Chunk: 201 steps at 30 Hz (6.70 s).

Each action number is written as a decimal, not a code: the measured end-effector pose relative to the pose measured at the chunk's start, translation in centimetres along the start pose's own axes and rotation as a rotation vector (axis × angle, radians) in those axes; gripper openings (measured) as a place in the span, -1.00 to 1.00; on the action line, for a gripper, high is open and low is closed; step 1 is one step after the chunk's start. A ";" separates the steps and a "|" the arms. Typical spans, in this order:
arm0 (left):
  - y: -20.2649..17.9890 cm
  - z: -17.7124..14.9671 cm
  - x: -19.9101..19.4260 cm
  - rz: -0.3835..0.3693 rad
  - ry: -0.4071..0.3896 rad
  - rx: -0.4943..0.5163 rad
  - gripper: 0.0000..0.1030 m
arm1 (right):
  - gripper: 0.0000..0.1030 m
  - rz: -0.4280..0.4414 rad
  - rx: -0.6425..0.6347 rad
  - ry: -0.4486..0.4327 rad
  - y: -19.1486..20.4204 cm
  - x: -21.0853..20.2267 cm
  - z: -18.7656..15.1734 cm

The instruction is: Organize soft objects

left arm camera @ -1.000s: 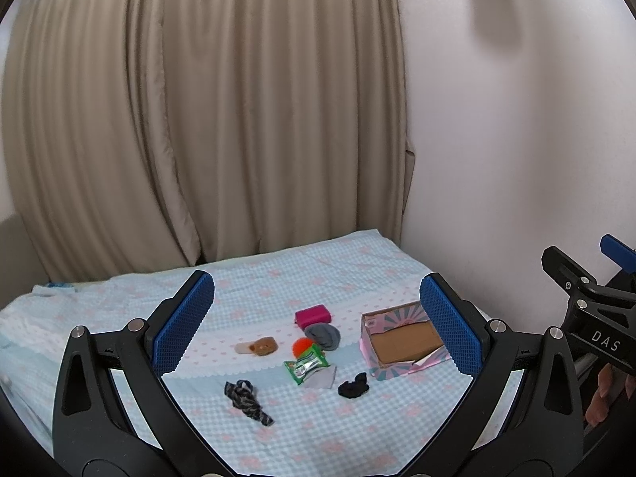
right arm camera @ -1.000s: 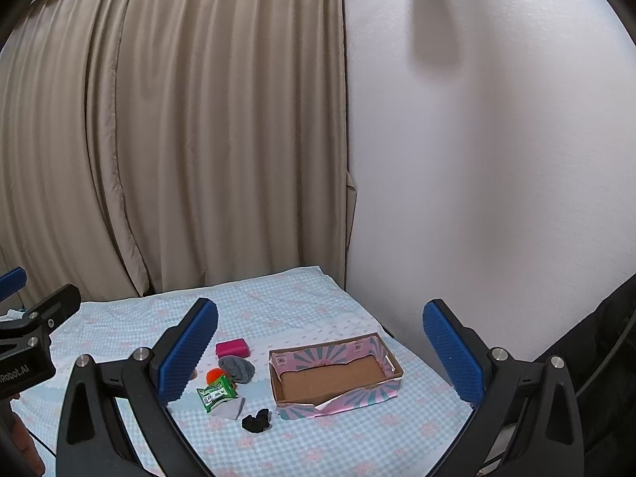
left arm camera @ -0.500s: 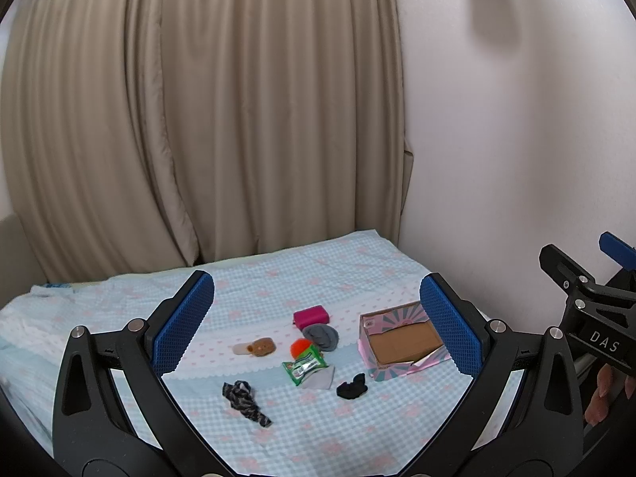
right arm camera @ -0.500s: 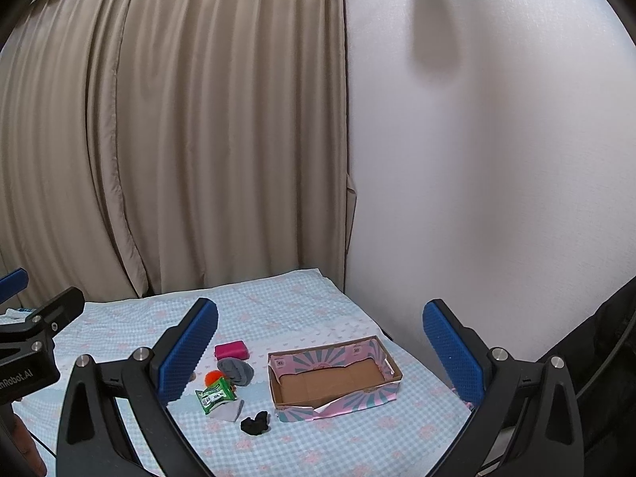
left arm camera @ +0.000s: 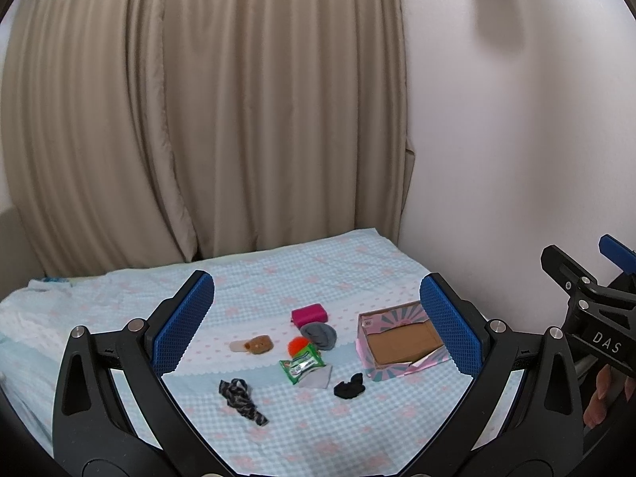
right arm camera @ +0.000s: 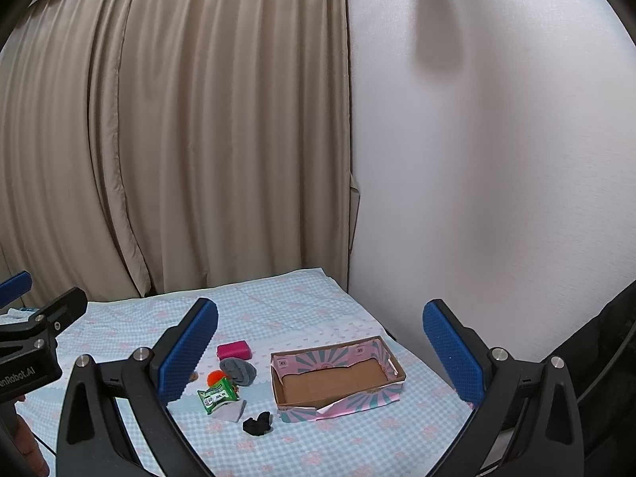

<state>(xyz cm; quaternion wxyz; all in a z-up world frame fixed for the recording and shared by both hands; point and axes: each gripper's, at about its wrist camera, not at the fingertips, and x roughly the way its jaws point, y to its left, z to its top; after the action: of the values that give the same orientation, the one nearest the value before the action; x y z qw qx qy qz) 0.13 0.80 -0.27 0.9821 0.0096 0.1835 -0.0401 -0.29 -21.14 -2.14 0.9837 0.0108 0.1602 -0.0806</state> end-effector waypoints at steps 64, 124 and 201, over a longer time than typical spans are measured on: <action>20.4 -30.1 33.9 -0.066 0.584 -0.020 1.00 | 0.99 0.073 -0.164 0.489 22.3 30.3 -28.5; 17.8 -17.4 30.0 -0.113 0.469 -0.057 -0.63 | -0.68 0.165 -0.106 0.485 18.9 28.5 -20.1; -22.0 -18.8 56.0 -0.050 1.021 -0.118 1.00 | 1.00 0.435 -0.232 0.897 -12.0 50.3 -23.9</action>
<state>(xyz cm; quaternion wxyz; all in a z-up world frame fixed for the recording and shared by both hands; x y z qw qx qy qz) 43.64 -24.67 -38.09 0.7649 -0.0317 0.6419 -0.0434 37.32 -39.66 -40.66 0.8069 -0.0316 0.5686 0.1567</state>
